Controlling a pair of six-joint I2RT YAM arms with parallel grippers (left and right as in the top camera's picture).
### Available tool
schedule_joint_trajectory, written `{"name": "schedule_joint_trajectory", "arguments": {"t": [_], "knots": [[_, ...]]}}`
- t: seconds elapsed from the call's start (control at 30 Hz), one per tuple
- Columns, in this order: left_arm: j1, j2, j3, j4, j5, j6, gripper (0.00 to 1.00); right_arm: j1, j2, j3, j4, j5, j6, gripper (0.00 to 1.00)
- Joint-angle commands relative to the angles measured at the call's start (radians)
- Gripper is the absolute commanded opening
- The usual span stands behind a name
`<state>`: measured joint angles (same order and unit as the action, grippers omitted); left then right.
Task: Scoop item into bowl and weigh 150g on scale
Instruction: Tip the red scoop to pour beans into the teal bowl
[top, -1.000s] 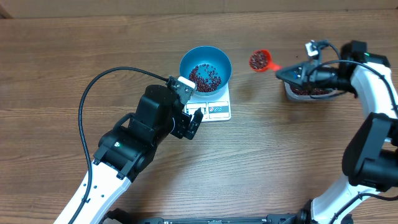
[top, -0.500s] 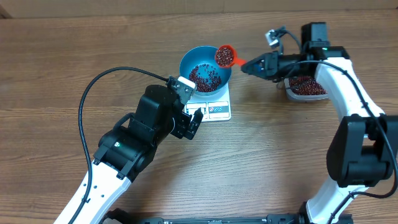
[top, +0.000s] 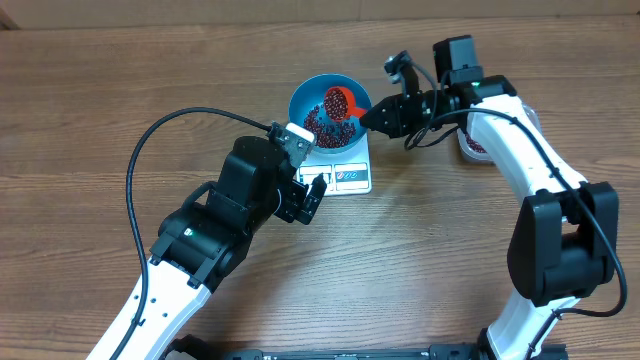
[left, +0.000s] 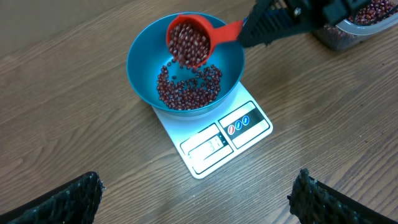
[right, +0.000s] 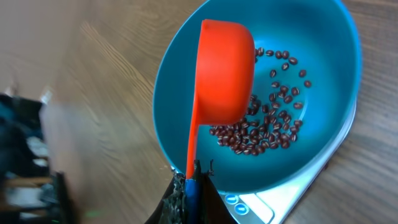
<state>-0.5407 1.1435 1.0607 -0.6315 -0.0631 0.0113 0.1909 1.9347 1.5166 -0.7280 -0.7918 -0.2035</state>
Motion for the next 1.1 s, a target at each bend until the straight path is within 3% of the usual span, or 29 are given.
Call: {"name": "schedule_joint_trajectory", "arguments": {"t": [0.0, 0.33, 0.53, 1.07], "knots": [[0.004, 0.002, -0.003, 0.001, 0.002, 0.019, 1.00, 0.029, -0.038, 0.029, 0.004, 0.078, -0.130, 0.04], [0.004, 0.002, -0.003, 0.001, 0.001, 0.019, 1.00, 0.123, -0.061, 0.029, 0.003, 0.375, -0.312, 0.04], [0.004, 0.002, -0.003, 0.000, 0.002, 0.019, 1.00, 0.164, -0.078, 0.030, 0.043, 0.544, -0.331, 0.04], [0.004, 0.002, -0.003, 0.001, 0.002, 0.019, 1.00, 0.169, -0.206, 0.030, 0.066, 0.620, -0.434, 0.04]]}}
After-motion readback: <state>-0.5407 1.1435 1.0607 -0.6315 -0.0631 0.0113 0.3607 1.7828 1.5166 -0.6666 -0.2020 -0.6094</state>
